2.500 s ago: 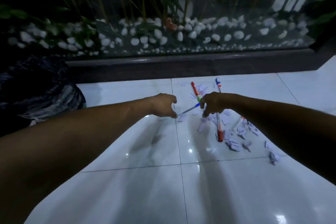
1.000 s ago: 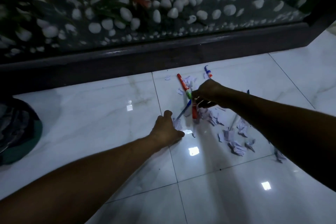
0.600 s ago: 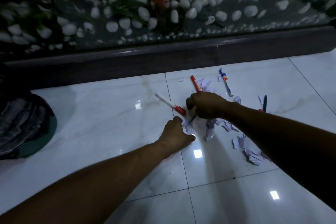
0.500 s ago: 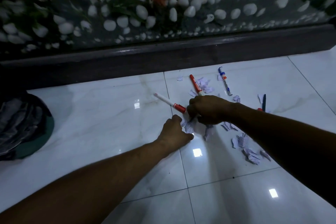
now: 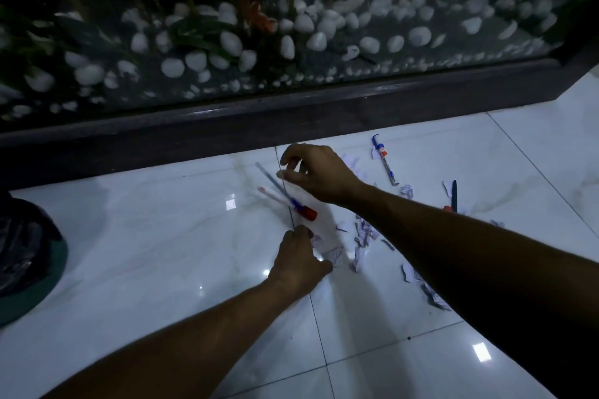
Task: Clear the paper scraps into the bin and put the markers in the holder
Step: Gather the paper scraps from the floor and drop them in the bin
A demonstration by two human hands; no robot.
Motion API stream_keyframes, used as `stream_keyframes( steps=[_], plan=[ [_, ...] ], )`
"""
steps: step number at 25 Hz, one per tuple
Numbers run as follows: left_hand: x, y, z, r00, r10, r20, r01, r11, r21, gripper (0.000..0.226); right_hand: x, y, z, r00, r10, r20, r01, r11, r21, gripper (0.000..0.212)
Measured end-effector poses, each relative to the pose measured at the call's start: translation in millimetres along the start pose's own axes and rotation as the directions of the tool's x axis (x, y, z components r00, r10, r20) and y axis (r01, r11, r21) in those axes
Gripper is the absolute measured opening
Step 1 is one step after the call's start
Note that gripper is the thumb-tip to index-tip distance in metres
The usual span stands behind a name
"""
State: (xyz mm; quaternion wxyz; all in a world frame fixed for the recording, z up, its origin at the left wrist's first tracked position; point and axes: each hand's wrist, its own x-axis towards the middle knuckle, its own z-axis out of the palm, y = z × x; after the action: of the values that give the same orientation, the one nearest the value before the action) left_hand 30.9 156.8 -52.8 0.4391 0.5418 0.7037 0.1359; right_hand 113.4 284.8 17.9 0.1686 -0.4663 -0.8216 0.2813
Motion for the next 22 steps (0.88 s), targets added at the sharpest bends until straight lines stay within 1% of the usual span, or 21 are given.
stream_keyframes(
  steps=[1, 2, 3, 4, 5, 6, 7, 8, 11, 14, 17, 19, 20, 22],
  plan=[
    [0.7, 1.0, 0.5, 1.0, 0.006, 0.007, -0.006, 1.0, 0.015, 0.066, 3.7, 5.9, 0.6, 0.996, 0.072, -0.06, -0.074, 0.997, -0.032, 0.026],
    [1.0, 1.6, 0.5, 1.0, 0.017, 0.014, -0.017, 0.999, 0.033, 0.066, 5.8, 17.6, -2.0, 0.98, 0.168, -0.107, -0.179, 0.979, -0.097, 0.031],
    [0.9, 0.9, 0.7, 0.999, 0.031, 0.022, -0.032, 0.998, 0.049, 0.065, 4.9, 31.0, -7.2, 0.952, 0.279, -0.126, -0.299, 0.937, -0.182, 0.036],
    [0.7, 0.8, 0.8, 0.999, 0.042, 0.029, -0.044, 0.997, 0.058, 0.065, 1.6, 44.1, -12.4, 0.915, 0.388, -0.11, -0.403, 0.876, -0.265, 0.041],
    [0.3, 0.5, 0.5, 0.998, 0.046, 0.037, -0.048, 0.997, 0.06, 0.064, -3.5, 54.5, -15.4, 0.875, 0.481, -0.064, -0.473, 0.816, -0.333, 0.046],
    [0.9, 1.2, 0.5, 0.998, 0.045, 0.043, -0.047, 0.997, 0.06, 0.063, -9.1, 61.6, -16.1, 0.845, 0.535, -0.015, -0.499, 0.776, -0.385, 0.048],
    [2.0, 2.3, 0.5, 0.998, 0.044, 0.045, -0.047, 0.997, 0.061, 0.064, -13.5, 65.7, -14.2, 0.836, 0.549, 0.017, -0.494, 0.765, -0.414, 0.048],
    [3.8, 3.5, 0.7, 0.998, 0.04, 0.047, -0.043, 0.997, 0.059, 0.064, -16.4, 66.8, -11.7, 0.844, 0.536, 0.026, -0.479, 0.774, -0.415, 0.047],
    [7.4, 9.3, 1.9, 0.998, 0.031, 0.063, -0.033, 0.999, 0.03, 0.066, -17.3, 62.6, -10.2, 0.872, 0.489, -0.032, -0.469, 0.813, -0.344, 0.057],
    [9.6, 10.3, 3.0, 0.997, 0.03, 0.075, -0.031, 0.999, 0.009, 0.068, -12.6, 58.8, -12.1, 0.86, 0.51, -0.007, -0.488, 0.818, -0.306, 0.056],
    [8.5, 11.0, 2.2, 0.996, 0.029, 0.081, -0.032, 0.999, 0.035, 0.068, -18.6, 58.8, 0.4, 0.868, 0.497, 0.01, -0.456, 0.804, -0.381, 0.049],
    [8.3, 11.6, 1.4, 0.996, 0.023, 0.083, -0.026, 0.999, 0.03, 0.068, -17.8, 58.3, 2.2, 0.875, 0.483, 0.007, -0.441, 0.804, -0.398, 0.051],
    [7.5, 12.2, 0.9, 0.996, 0.023, 0.084, -0.026, 0.999, 0.027, 0.068, -15.5, 56.9, 0.0, 0.872, 0.489, 0.002, -0.454, 0.811, -0.368, 0.053],
    [7.7, 12.2, 1.3, 0.996, 0.031, 0.086, -0.034, 0.999, 0.027, 0.068, -9.6, 52.5, -8.7, 0.857, 0.515, 0.009, -0.502, 0.839, -0.21, 0.054]
  ],
)
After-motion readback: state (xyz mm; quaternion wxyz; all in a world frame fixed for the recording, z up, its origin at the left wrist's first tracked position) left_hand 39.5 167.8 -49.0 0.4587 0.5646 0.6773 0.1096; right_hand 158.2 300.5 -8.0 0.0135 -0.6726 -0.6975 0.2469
